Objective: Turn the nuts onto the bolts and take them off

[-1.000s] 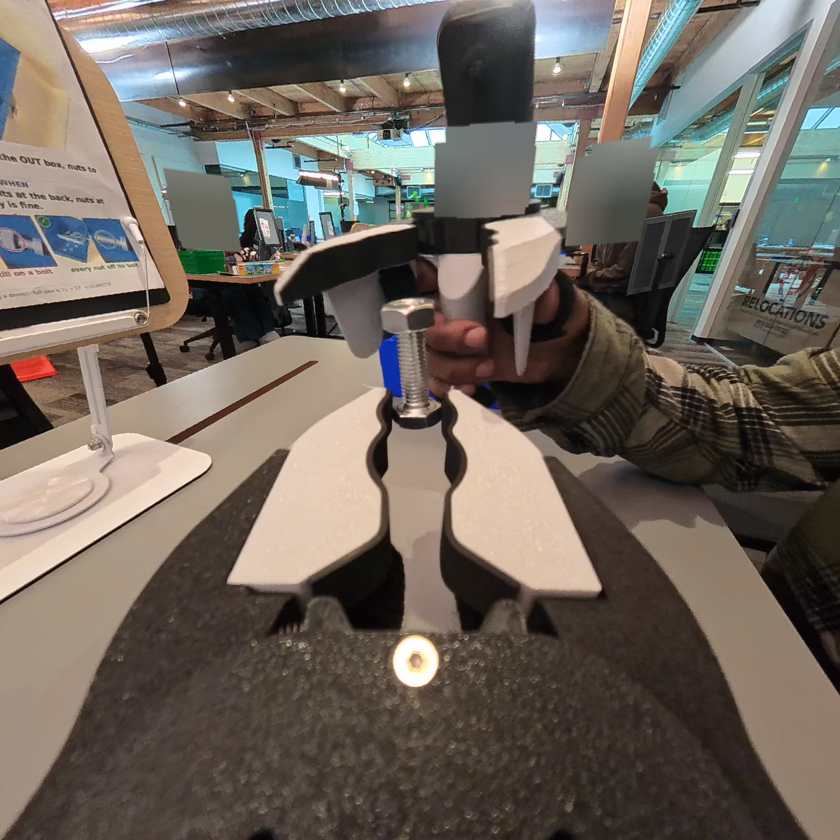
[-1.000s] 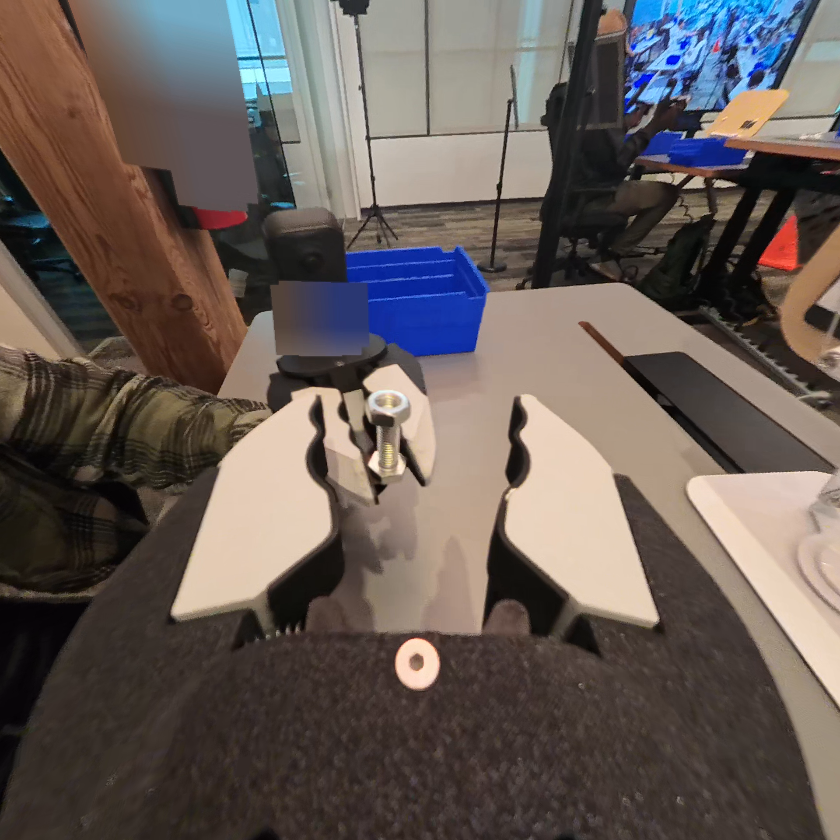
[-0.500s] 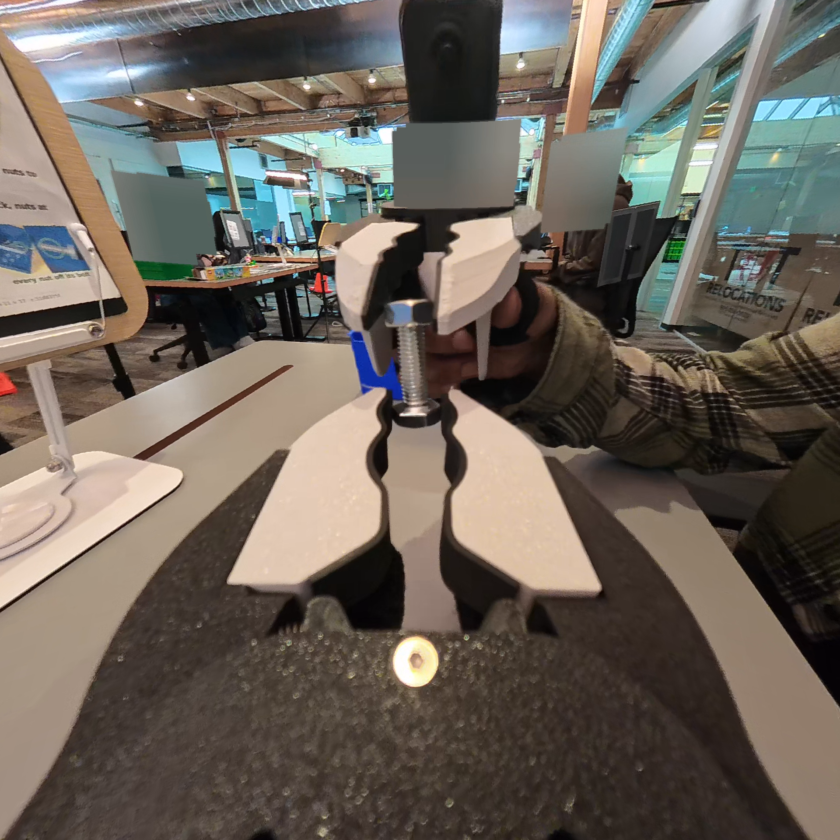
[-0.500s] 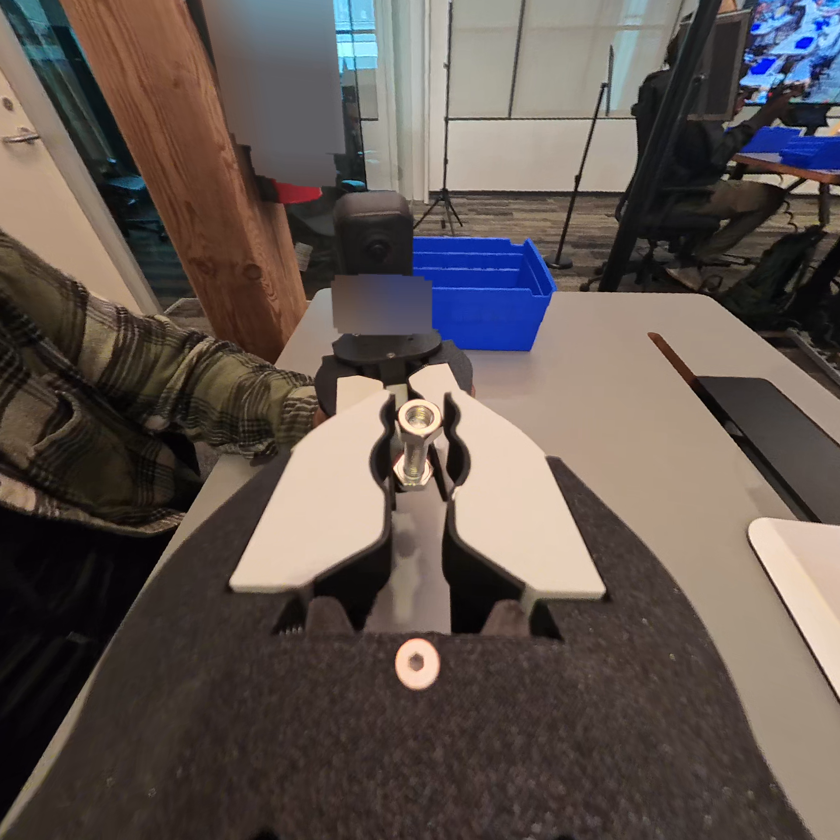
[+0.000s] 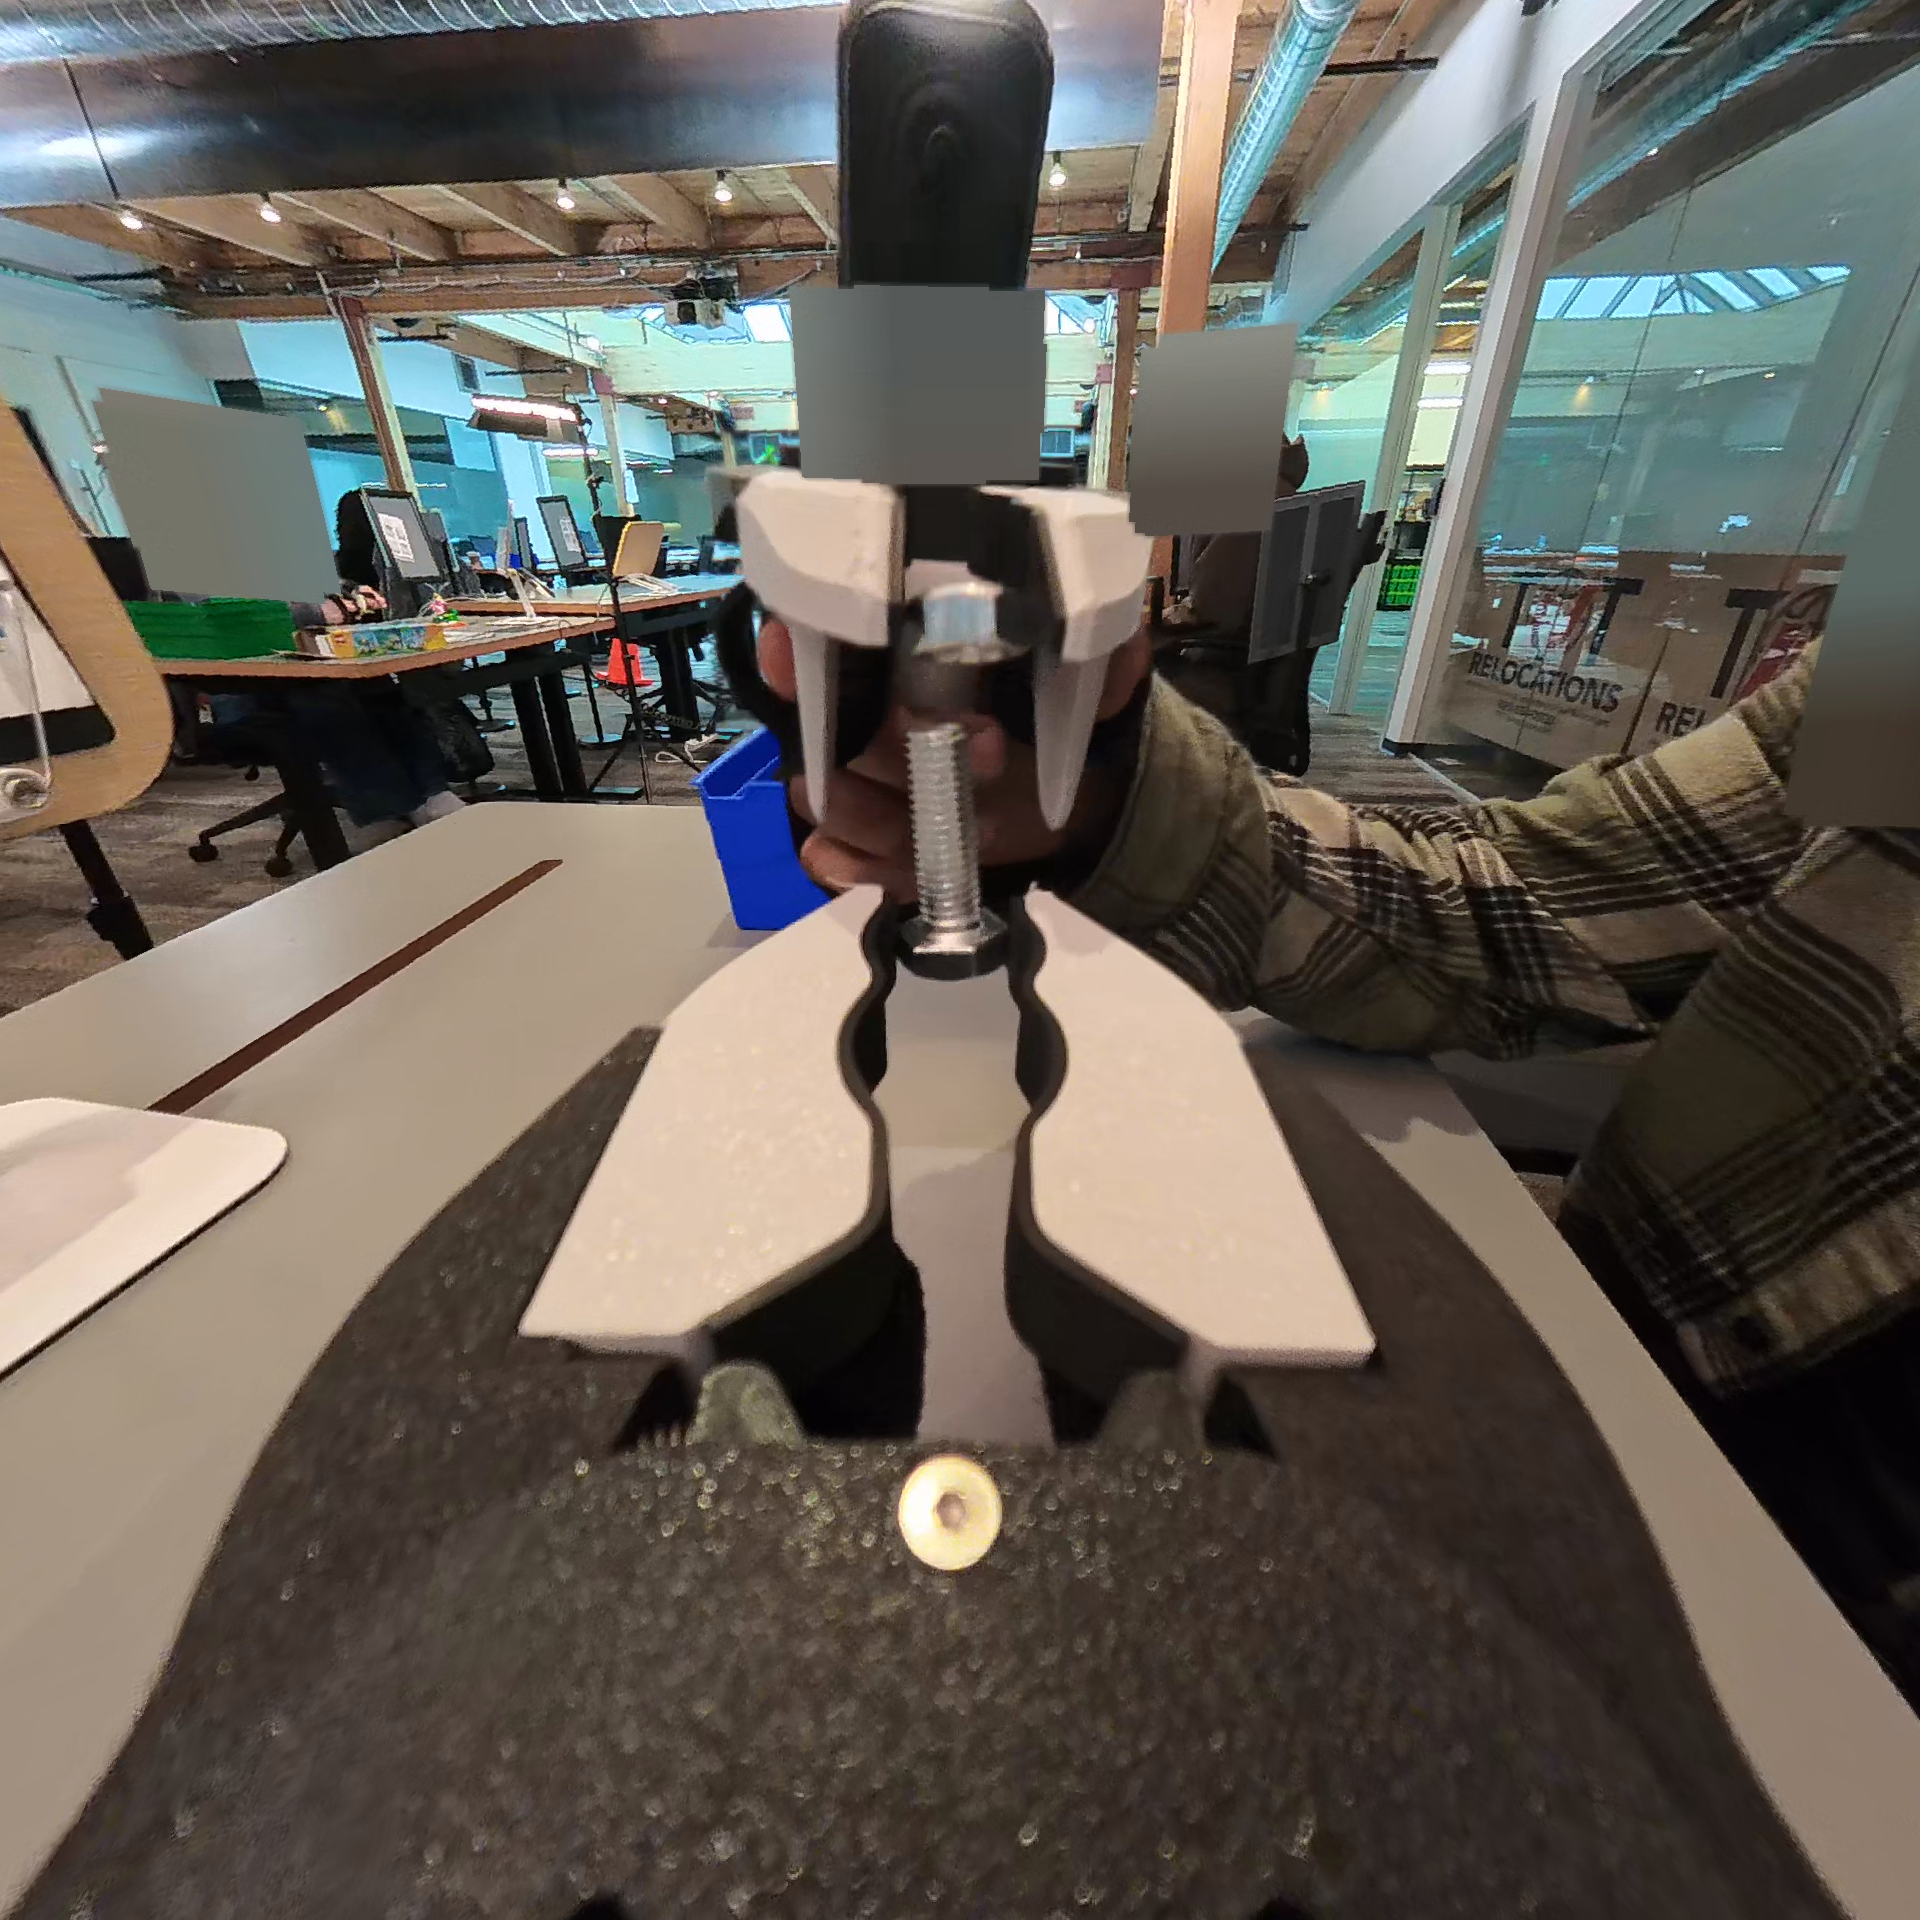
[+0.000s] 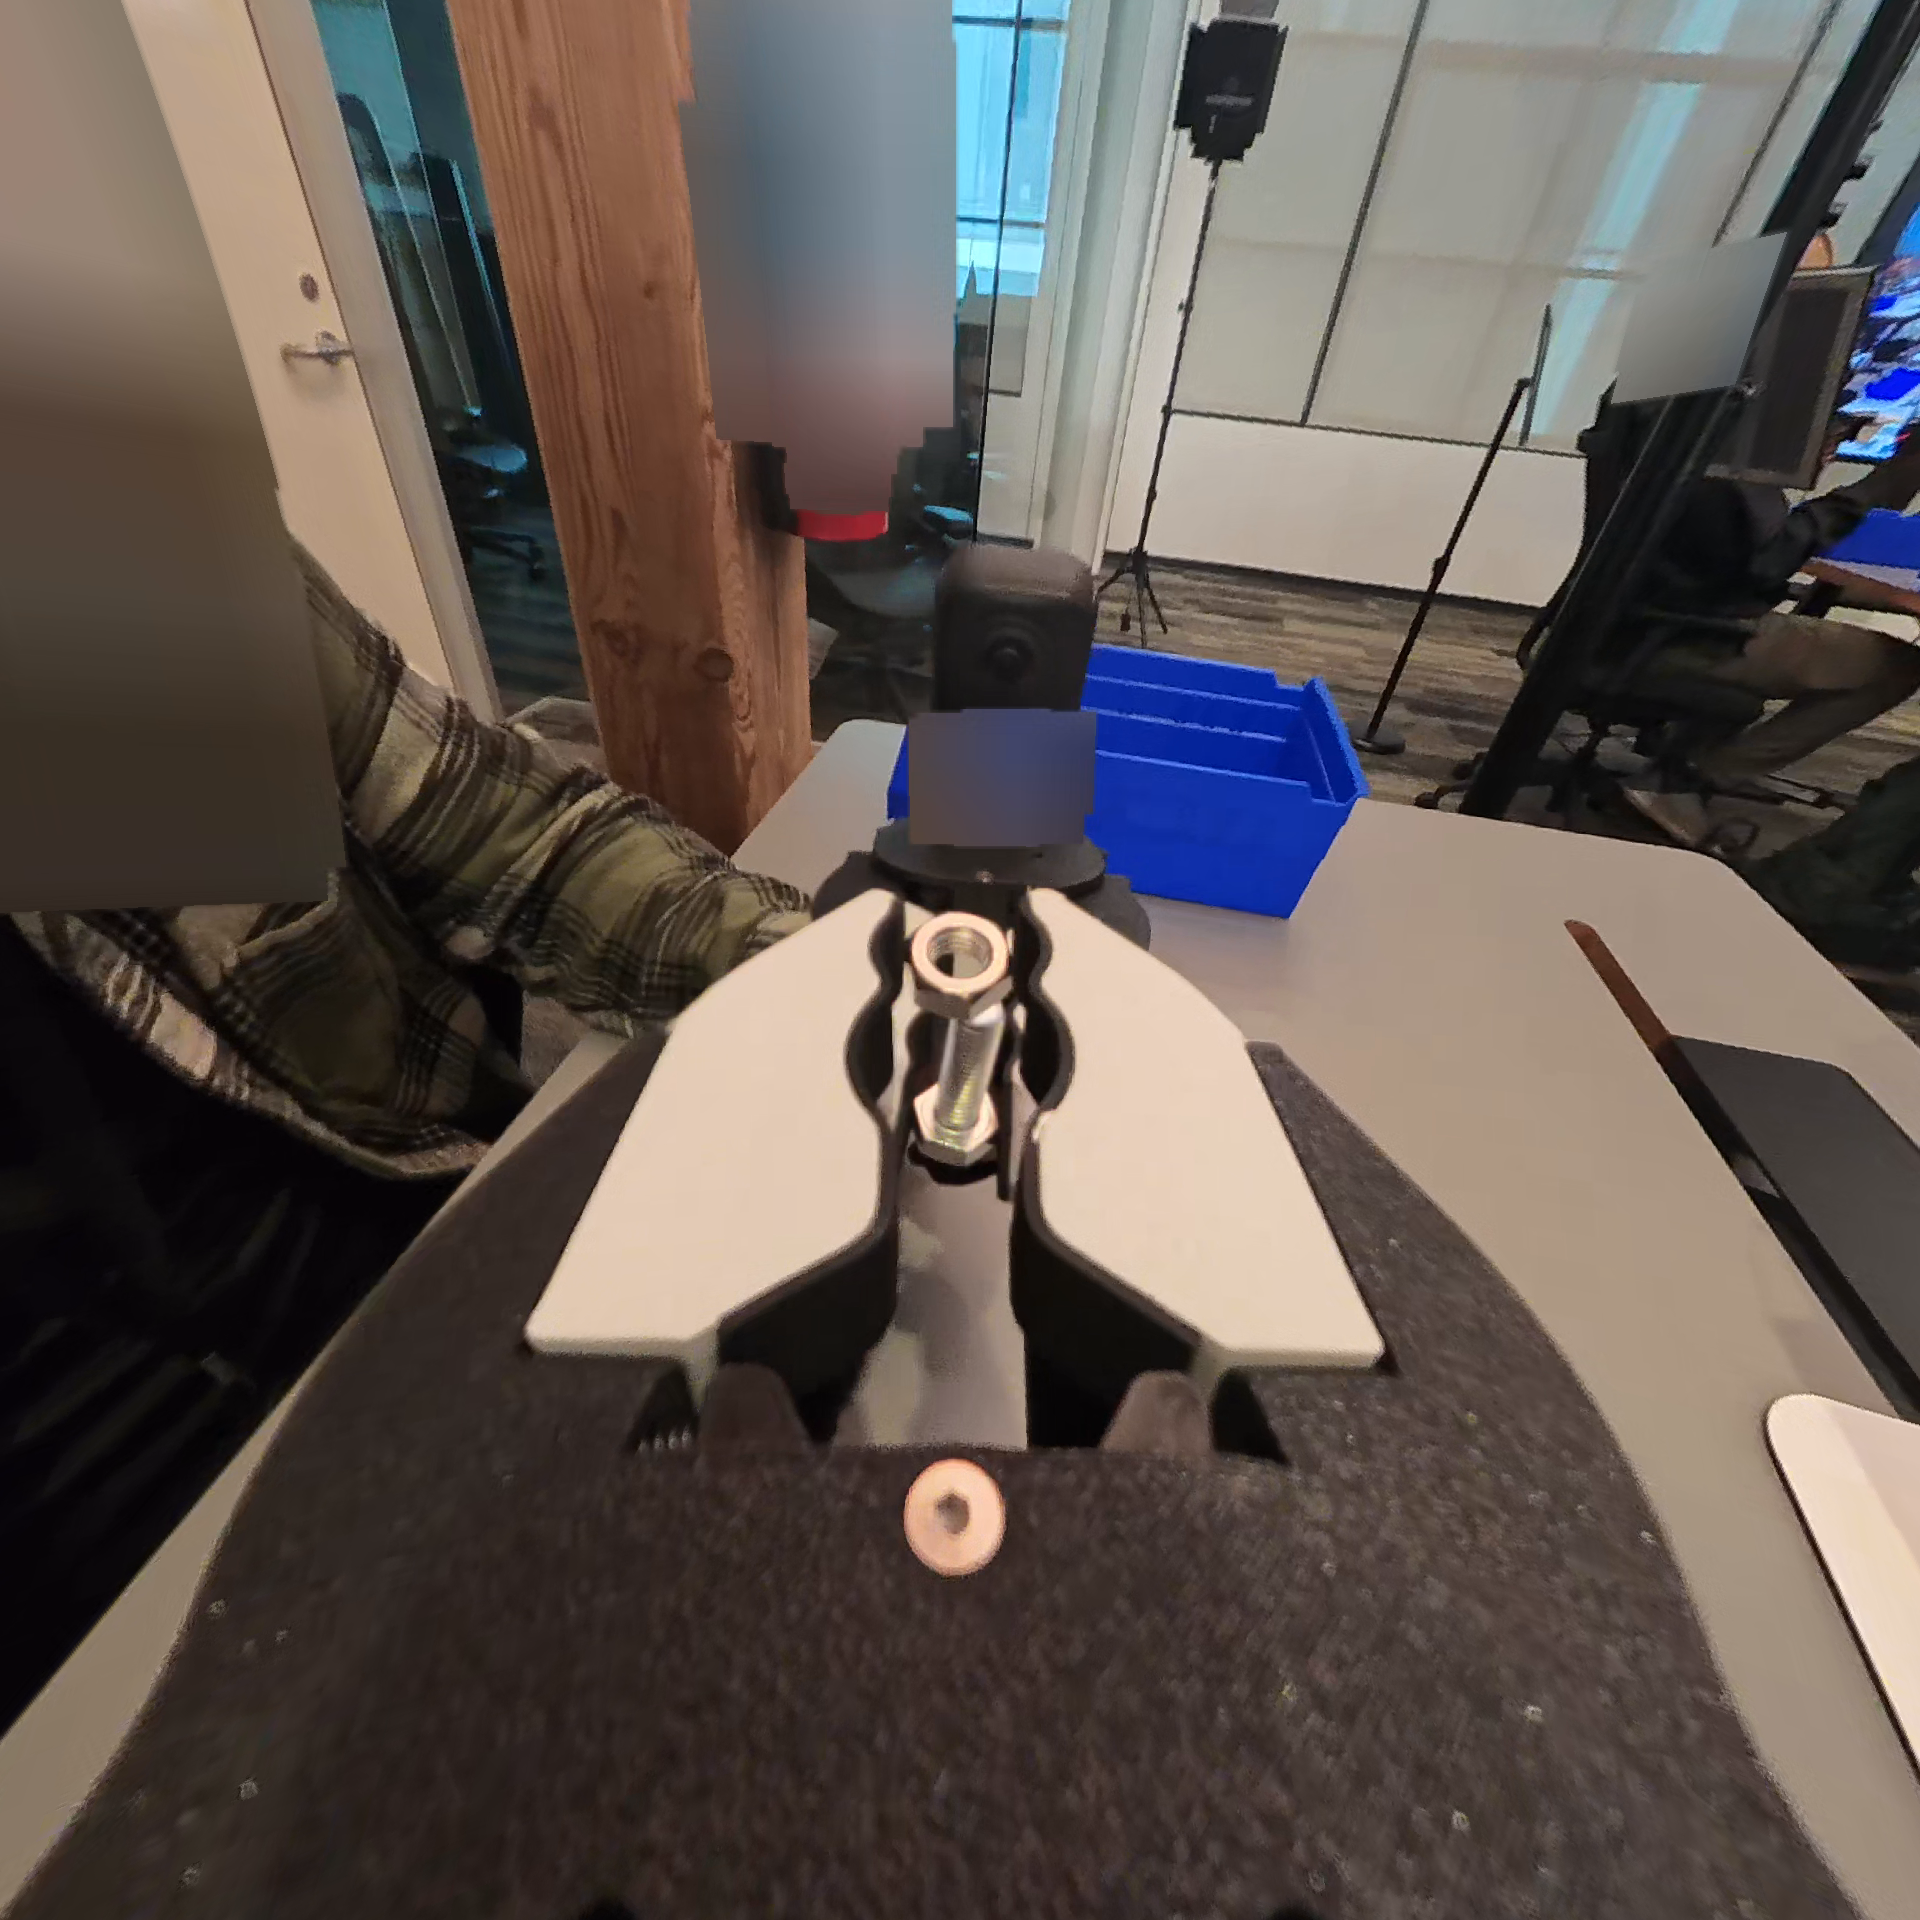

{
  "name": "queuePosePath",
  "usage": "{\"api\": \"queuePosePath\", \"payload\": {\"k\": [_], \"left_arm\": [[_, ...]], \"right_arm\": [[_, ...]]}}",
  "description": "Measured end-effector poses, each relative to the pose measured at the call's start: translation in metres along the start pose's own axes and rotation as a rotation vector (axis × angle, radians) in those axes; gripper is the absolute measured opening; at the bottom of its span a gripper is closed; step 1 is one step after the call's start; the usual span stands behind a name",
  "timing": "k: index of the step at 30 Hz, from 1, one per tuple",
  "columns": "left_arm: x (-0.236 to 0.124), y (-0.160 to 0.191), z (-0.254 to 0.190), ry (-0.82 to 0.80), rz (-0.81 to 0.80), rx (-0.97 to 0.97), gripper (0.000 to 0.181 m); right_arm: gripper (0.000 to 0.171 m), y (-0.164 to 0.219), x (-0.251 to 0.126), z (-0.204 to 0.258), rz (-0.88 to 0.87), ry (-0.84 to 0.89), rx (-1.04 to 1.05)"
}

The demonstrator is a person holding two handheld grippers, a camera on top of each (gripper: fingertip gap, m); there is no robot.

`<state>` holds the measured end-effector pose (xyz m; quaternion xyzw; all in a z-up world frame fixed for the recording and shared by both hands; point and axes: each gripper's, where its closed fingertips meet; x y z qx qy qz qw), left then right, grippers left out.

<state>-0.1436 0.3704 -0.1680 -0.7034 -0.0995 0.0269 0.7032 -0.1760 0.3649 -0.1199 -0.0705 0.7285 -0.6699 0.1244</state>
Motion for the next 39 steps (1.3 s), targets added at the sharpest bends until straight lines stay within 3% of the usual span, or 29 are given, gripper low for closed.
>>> {"api": "queuePosePath", "payload": {"k": [7, 11, 14, 19, 22, 25, 29, 31, 36, 39], "left_arm": [[0.0, 0.004, 0.007, -0.055, 0.034, 0.025, 0.02], [0.004, 0.007, 0.004, -0.057, 0.044, 0.029, 0.02], [0.006, 0.009, 0.002, -0.054, 0.048, 0.023, 0.02], [0.009, 0.008, -0.002, -0.051, 0.05, 0.032, 0.02], [0.011, 0.01, -0.004, -0.05, 0.059, 0.044, 0.02], [0.012, 0.012, -0.005, -0.053, 0.068, 0.052, 0.02], [0.013, 0.015, -0.003, -0.057, 0.08, 0.052, 0.02], [0.012, 0.015, -0.003, -0.057, 0.079, 0.05, 0.02], [0.011, 0.015, -0.002, -0.057, 0.076, 0.046, 0.02], [0.012, 0.014, -0.003, -0.052, 0.07, 0.04, 0.02]], "right_arm": [[0.019, -0.017, -0.021, -0.009, -0.071, 0.193, 0.064], [0.019, -0.008, -0.061, 0.016, -0.069, 0.381, 0.104], [0.019, 0.009, -0.139, 0.04, 0.021, 0.67, 0.152], [0.019, 0.063, -0.325, 0.106, 0.169, 1.229, 0.414], [0.019, 0.115, -0.386, 0.139, 0.212, 1.373, 0.616], [0.019, 0.154, -0.399, 0.148, 0.223, 1.35, 0.753], [0.02, 0.177, -0.409, 0.147, 0.294, 1.373, 0.777], [0.032, 0.178, -0.412, 0.146, 0.316, 1.385, 0.769], [0.038, 0.125, -0.398, 0.135, 0.251, 1.382, 0.574], [0.042, 0.069, -0.332, 0.111, 0.144, 1.221, 0.369]]}}
Point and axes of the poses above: each gripper's, where its closed fingertips meet, x out along the fingers, y out of its underside, z = x × y across the jaws, and after that the axes turned 6 degrees about -y, right-handed
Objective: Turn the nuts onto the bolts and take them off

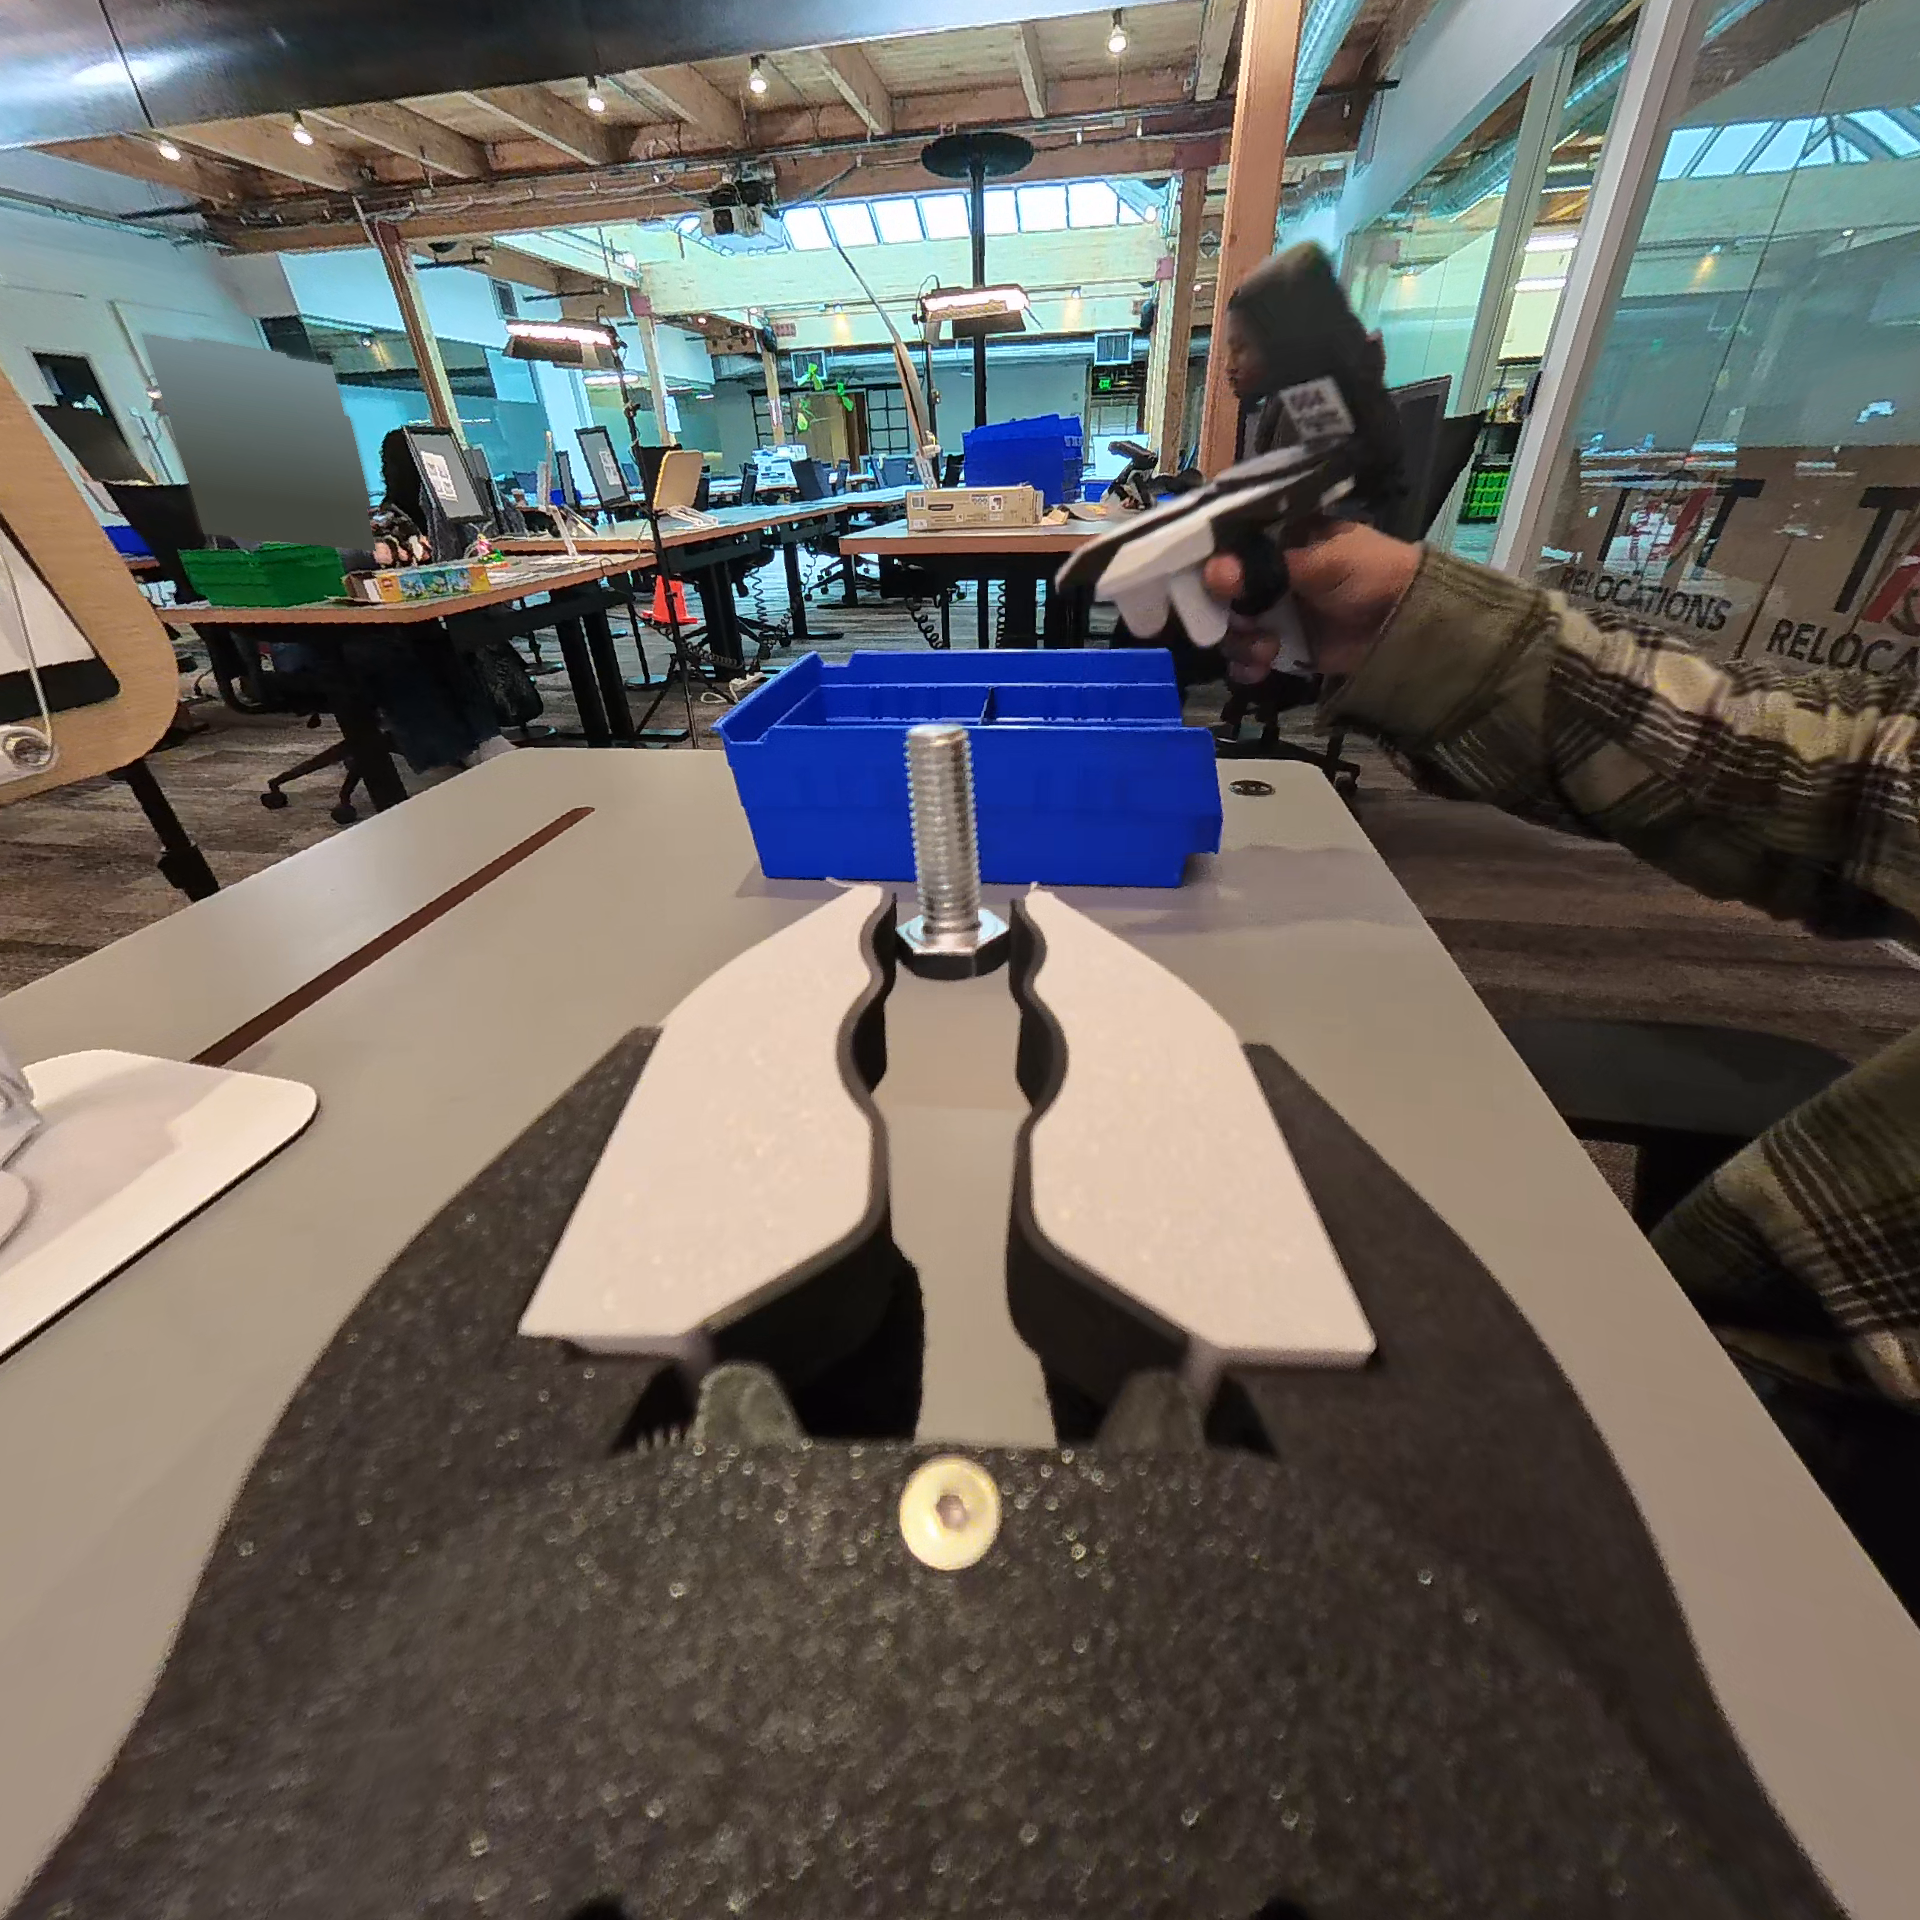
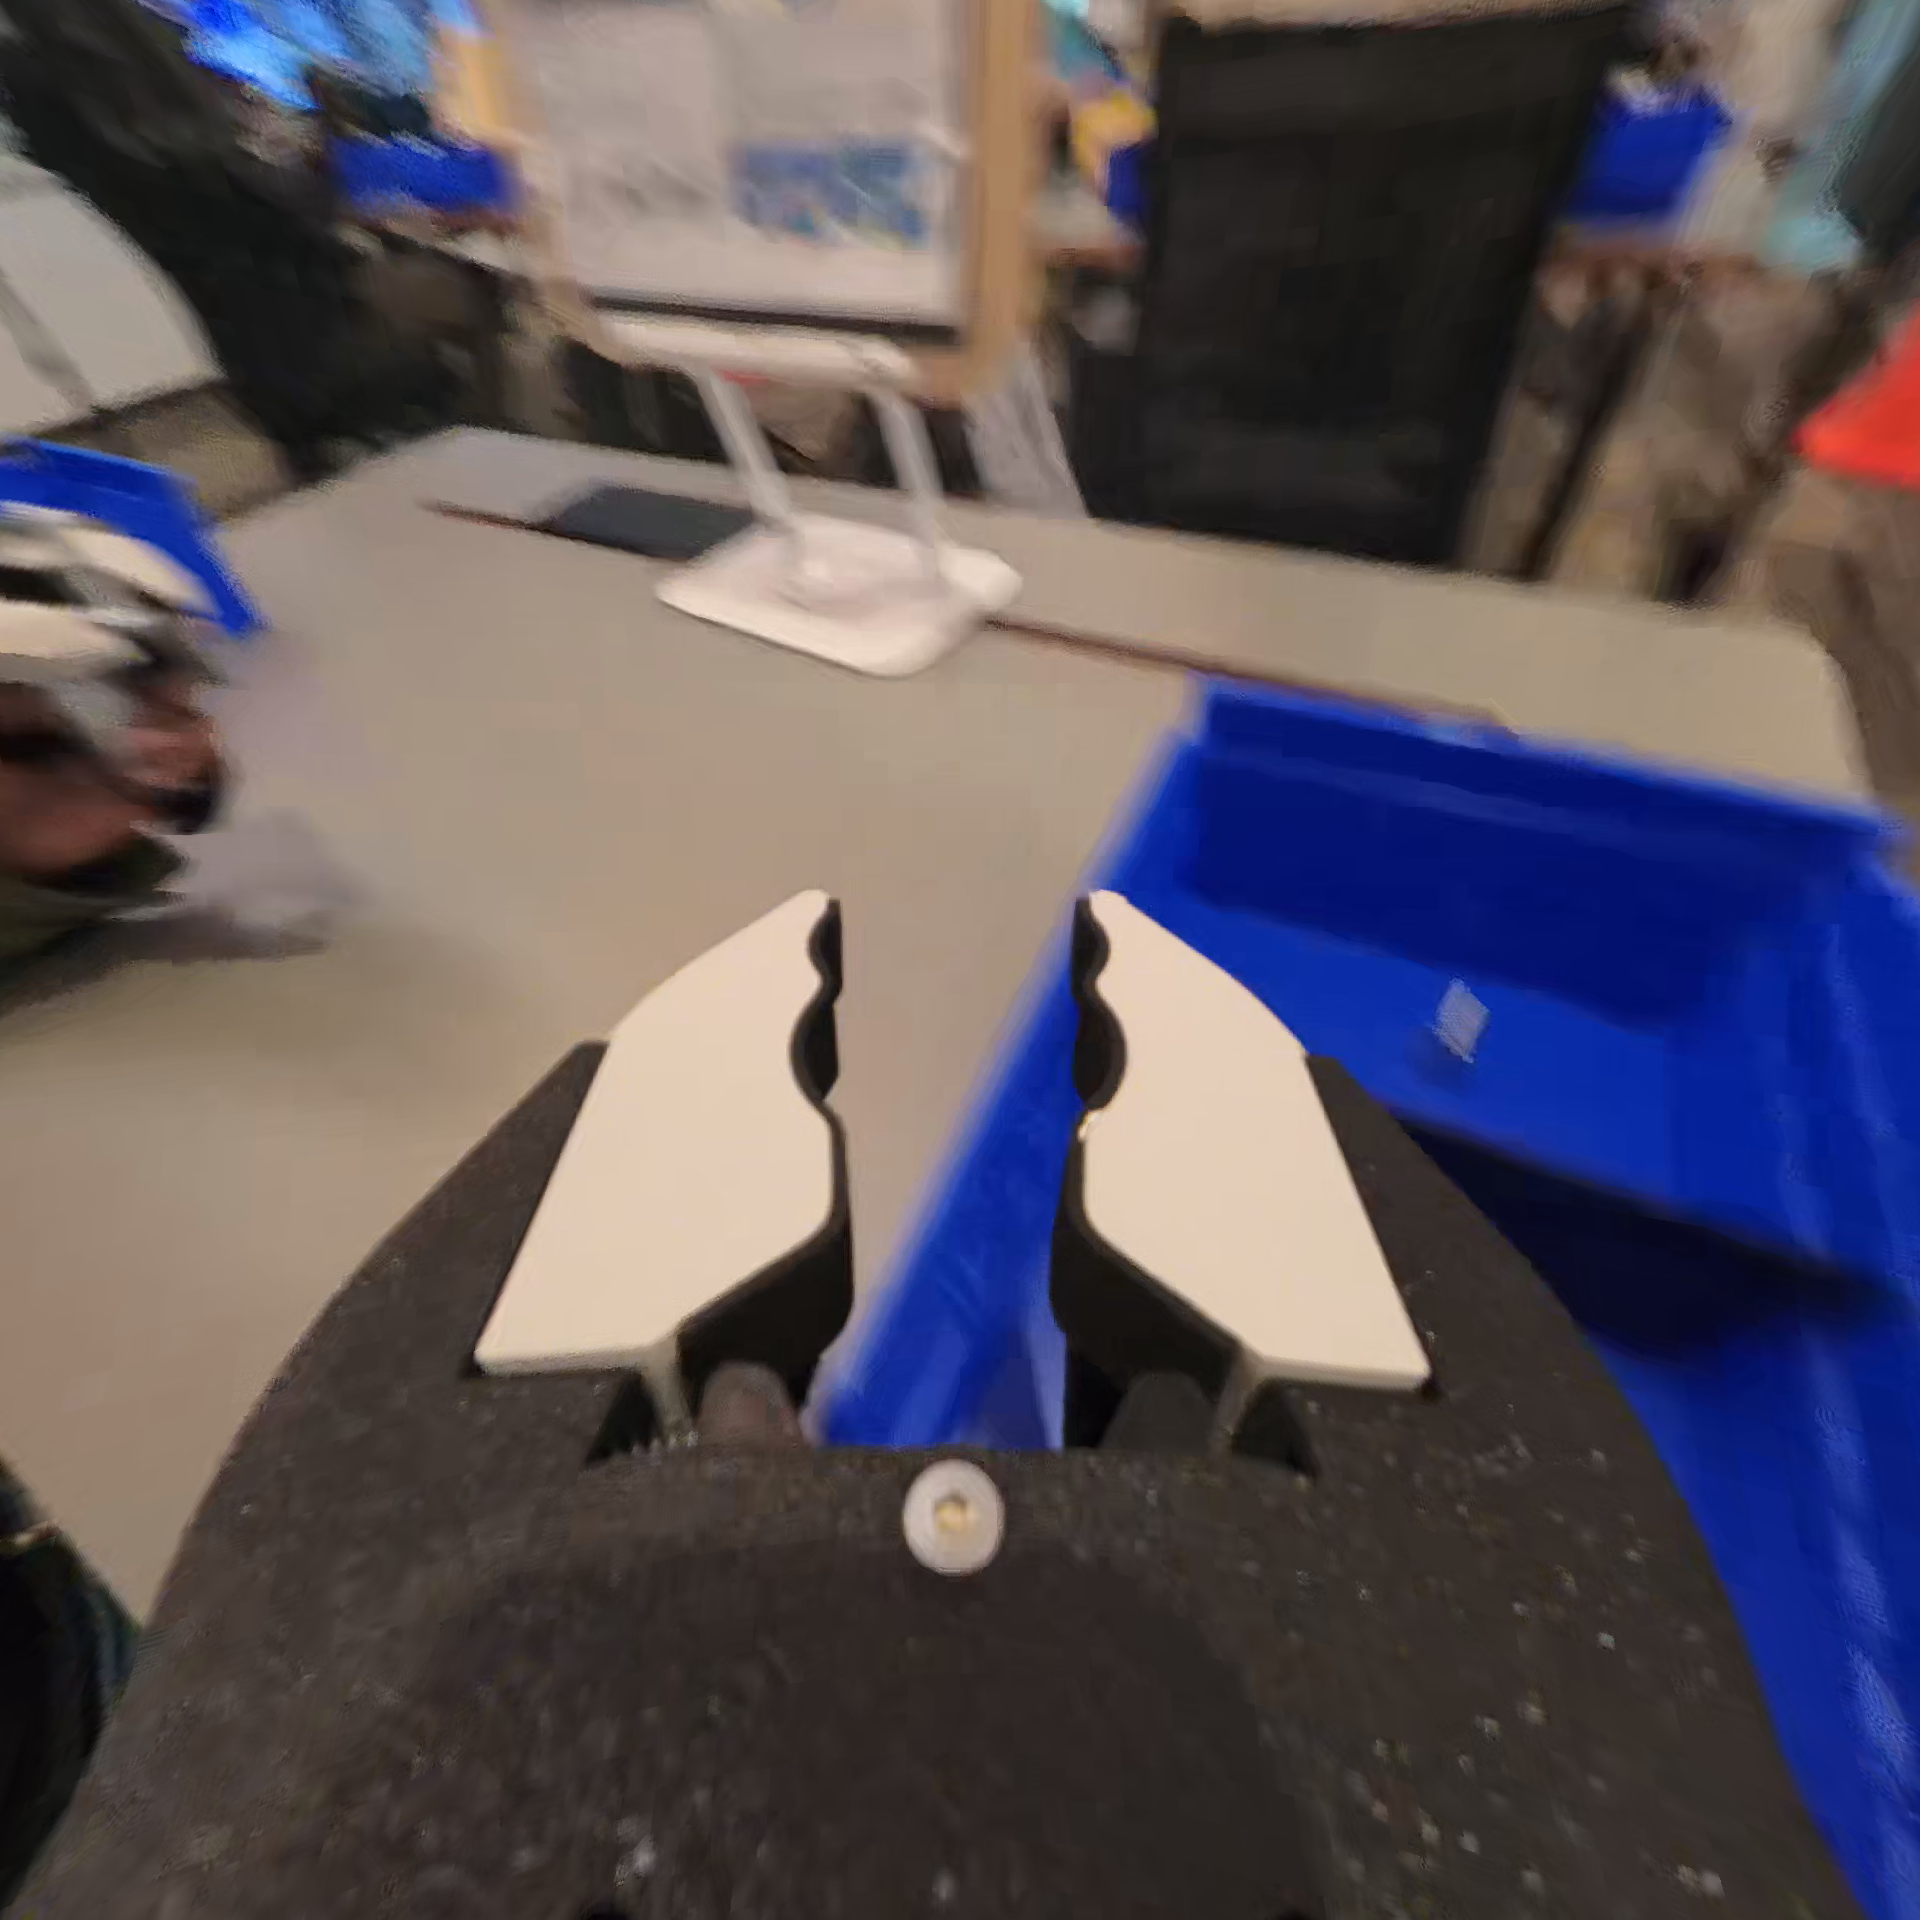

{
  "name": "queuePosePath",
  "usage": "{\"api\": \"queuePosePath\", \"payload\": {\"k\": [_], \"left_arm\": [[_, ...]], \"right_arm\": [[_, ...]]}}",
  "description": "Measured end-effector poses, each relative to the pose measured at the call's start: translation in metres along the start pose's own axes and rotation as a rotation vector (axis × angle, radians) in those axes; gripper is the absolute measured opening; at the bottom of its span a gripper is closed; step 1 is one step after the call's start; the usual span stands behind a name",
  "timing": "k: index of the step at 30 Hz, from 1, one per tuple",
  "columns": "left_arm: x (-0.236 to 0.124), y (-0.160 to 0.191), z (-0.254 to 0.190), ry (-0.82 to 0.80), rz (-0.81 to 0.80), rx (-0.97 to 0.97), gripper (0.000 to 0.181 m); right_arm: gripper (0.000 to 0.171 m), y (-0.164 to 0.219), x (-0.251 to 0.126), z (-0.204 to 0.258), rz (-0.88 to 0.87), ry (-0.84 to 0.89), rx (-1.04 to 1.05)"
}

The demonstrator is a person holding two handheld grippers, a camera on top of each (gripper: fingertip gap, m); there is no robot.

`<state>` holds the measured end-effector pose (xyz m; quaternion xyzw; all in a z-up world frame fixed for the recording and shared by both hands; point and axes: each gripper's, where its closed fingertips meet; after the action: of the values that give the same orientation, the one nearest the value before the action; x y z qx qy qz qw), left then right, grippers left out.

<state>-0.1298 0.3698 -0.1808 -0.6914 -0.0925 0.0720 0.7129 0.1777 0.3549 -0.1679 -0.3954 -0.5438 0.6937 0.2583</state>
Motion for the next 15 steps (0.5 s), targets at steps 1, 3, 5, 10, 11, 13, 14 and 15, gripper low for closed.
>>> {"api": "queuePosePath", "payload": {"k": [1, 3, 5, 10, 11, 13, 14, 15], "left_arm": [[0.001, 0.0, -0.001, 0.002, -0.001, -0.003, 0.02], [0.001, 0.001, -0.002, 0.009, 0.005, -0.005, 0.02], [0.002, 0.002, -0.004, 0.012, 0.008, 0.001, 0.02], [0.003, 0.002, -0.007, 0.022, 0.008, 0.0, 0.02], [0.003, 0.002, -0.008, 0.028, 0.008, -0.001, 0.02], [0.004, 0.001, -0.009, 0.034, 0.006, 0.0, 0.02], [0.004, 0.001, -0.01, 0.039, 0.006, 0.002, 0.02], [0.004, 0.001, -0.011, 0.042, 0.007, 0.004, 0.02]], "right_arm": [[0.042, -0.015, 0.014, 0.03, -0.052, -0.089, -0.05], [0.041, -0.039, 0.044, 0.095, -0.146, -0.282, -0.12], [0.041, -0.051, 0.073, 0.158, -0.217, -0.483, -0.152], [0.037, -0.053, 0.139, 0.24, -0.237, -0.727, -0.185], [0.036, -0.052, 0.148, 0.247, -0.225, -0.761, -0.181], [0.035, -0.048, 0.163, 0.256, -0.201, -0.808, -0.158], [0.034, -0.047, 0.168, 0.259, -0.197, -0.826, -0.154], [0.033, -0.046, 0.172, 0.26, -0.19, -0.836, -0.152]]}}
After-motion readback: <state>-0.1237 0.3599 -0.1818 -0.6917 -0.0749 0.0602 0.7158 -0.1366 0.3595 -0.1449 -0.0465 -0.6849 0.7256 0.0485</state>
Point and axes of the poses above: each gripper's, where its closed fingertips meet, x out along the fingers, y out of its underside, z = x × y across the jaws, and after that the axes turned 6 degrees about -y, right-handed
